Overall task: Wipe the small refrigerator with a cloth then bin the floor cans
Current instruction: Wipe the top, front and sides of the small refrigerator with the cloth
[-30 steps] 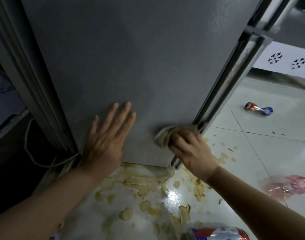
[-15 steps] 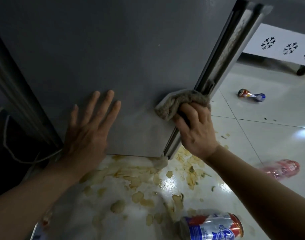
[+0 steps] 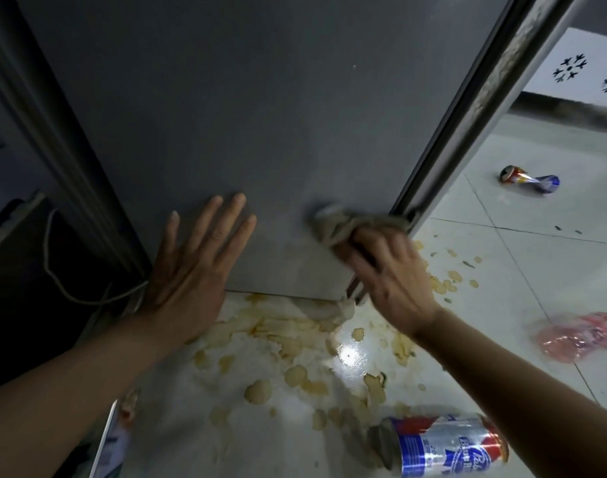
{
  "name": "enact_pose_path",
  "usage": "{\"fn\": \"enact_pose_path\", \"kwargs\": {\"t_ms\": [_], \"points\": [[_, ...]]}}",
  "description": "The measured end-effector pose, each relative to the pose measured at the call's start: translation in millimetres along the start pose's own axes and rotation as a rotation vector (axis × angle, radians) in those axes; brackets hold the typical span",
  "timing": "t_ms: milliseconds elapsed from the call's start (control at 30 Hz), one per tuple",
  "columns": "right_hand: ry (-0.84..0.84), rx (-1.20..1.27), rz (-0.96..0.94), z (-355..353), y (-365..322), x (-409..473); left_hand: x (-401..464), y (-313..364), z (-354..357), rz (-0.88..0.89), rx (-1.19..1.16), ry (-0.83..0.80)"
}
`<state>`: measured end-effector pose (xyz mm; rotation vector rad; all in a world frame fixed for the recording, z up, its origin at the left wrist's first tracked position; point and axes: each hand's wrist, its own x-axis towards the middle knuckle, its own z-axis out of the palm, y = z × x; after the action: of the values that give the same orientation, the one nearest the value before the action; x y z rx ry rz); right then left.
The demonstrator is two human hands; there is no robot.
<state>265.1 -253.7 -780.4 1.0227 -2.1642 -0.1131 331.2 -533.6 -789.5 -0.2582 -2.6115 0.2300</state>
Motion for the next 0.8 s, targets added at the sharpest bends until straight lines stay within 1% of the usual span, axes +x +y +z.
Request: {"fn": "enact_pose_path", "kwargs": {"t_ms": [67, 100, 133, 167, 200, 267, 300, 333, 367, 400, 433, 467, 567, 633, 700, 733, 800], "points": [[0.096, 0.007, 0.119, 0, -2, 12, -8, -11, 8, -0.01, 0.019, -0.022], [0.116, 0.005, 0.13, 4, -5, 13, -9, -16, 11, 0.001, 0.024, -0.024], [0.109, -0.003, 0.095, 10, -9, 11, -9, -19, 13, 0.013, 0.024, -0.023], [0.069, -0.014, 0.016, 17, -13, 6, -9, -20, 15, 0.021, 0.022, -0.024], [-0.007, -0.027, -0.096, 25, -18, -1, -9, -20, 16, 0.023, 0.018, -0.028], [-0.233, -0.072, -0.297, 40, -36, -10, -10, -18, 19, 0.026, 0.015, -0.024], [-0.368, -0.085, -0.339, 45, -46, -11, -10, -18, 19, 0.031, 0.015, -0.014], [-0.481, -0.085, -0.343, 49, -57, -11, -10, -18, 20, 0.036, 0.014, -0.007], [-0.549, -0.085, -0.33, 52, -67, -10, -10, -18, 20, 0.036, 0.013, -0.005], [-0.563, -0.093, -0.325, 53, -73, -8, -10, -18, 19, 0.033, 0.012, -0.007], [-0.517, -0.101, -0.327, 51, -75, -4, -10, -19, 18, 0.032, 0.009, -0.009], [-0.428, -0.095, -0.312, 47, -75, 2, -9, -19, 18, 0.035, 0.004, -0.007], [-0.121, -0.013, -0.177, 31, -68, 35, -8, -23, 17, 0.064, -0.002, 0.021], [0.026, 0.021, -0.116, 28, -67, 55, -11, -29, 18, 0.039, 0.002, 0.029], [0.081, 0.029, -0.095, 30, -71, 62, -20, -41, 19, -0.036, 0.022, 0.015], [0.077, 0.02, -0.091, 33, -73, 61, -25, -47, 20, -0.058, 0.035, 0.009], [-0.002, -0.016, -0.129, 43, -81, 53, -33, -58, 23, -0.06, 0.06, -0.001]]}}
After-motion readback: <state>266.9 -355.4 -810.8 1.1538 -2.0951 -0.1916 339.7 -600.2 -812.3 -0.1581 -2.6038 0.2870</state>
